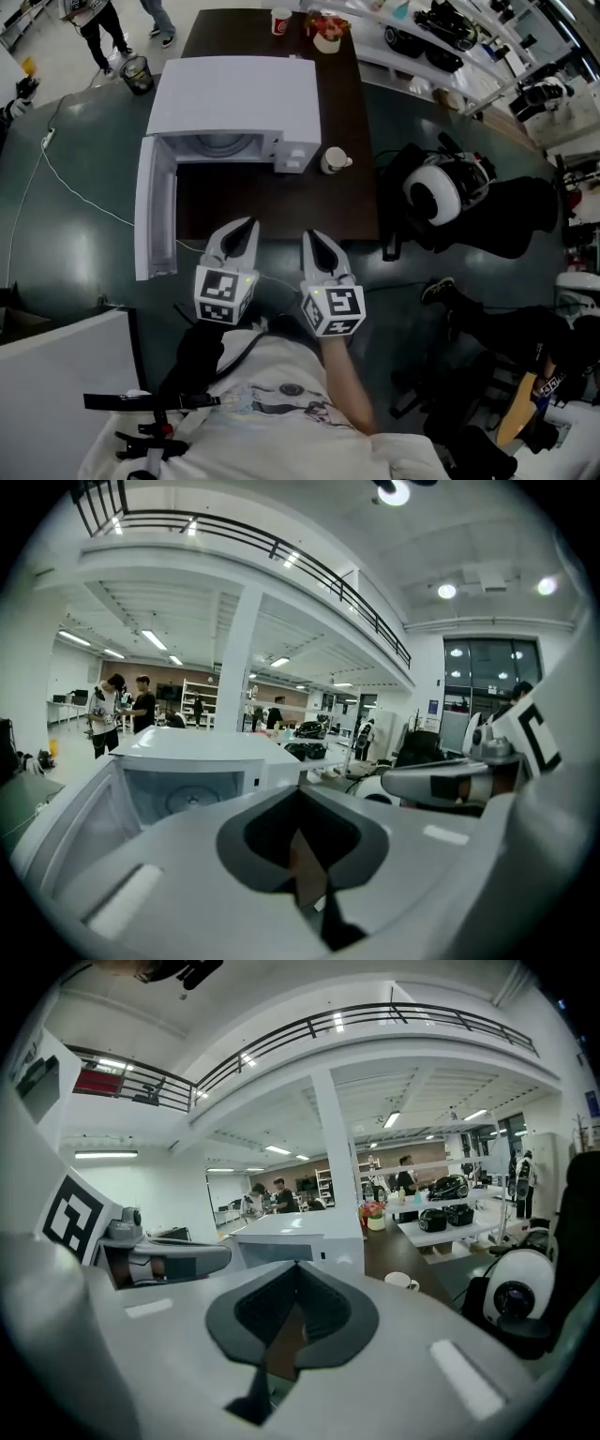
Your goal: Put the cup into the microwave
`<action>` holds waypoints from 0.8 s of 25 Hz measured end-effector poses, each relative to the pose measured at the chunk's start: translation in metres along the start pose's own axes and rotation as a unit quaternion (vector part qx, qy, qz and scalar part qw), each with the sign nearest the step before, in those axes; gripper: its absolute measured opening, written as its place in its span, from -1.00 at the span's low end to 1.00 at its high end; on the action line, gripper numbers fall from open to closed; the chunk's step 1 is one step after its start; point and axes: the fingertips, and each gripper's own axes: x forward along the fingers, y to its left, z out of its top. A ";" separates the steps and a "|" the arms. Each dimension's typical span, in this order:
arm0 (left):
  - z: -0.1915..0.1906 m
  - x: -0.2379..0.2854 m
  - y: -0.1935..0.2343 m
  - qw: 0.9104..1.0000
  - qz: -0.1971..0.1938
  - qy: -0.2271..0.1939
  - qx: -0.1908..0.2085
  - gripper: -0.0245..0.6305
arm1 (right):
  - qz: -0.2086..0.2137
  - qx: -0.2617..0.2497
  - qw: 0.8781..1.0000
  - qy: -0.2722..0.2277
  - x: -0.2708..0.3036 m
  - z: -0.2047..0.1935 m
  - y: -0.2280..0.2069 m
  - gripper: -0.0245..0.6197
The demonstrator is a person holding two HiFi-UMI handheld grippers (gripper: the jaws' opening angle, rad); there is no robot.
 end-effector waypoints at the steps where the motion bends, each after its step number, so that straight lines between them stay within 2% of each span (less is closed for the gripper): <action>1: -0.004 0.003 0.004 1.000 -0.003 0.008 -0.005 -0.93 | -0.001 0.008 1.000 0.005 0.004 -0.003 -0.001 -0.92; 7: -0.038 0.020 0.018 0.998 0.000 0.055 -0.025 -0.93 | -0.016 0.033 0.998 0.041 0.015 -0.026 -0.019 -0.92; 14: -0.043 0.053 0.014 0.997 0.013 0.075 -0.027 -0.93 | 0.015 0.032 0.998 0.060 0.037 -0.032 -0.042 -0.92; 20: -0.058 0.072 0.012 0.993 0.032 0.106 -0.045 -0.93 | 0.027 0.040 0.996 0.081 0.053 -0.042 -0.071 -0.92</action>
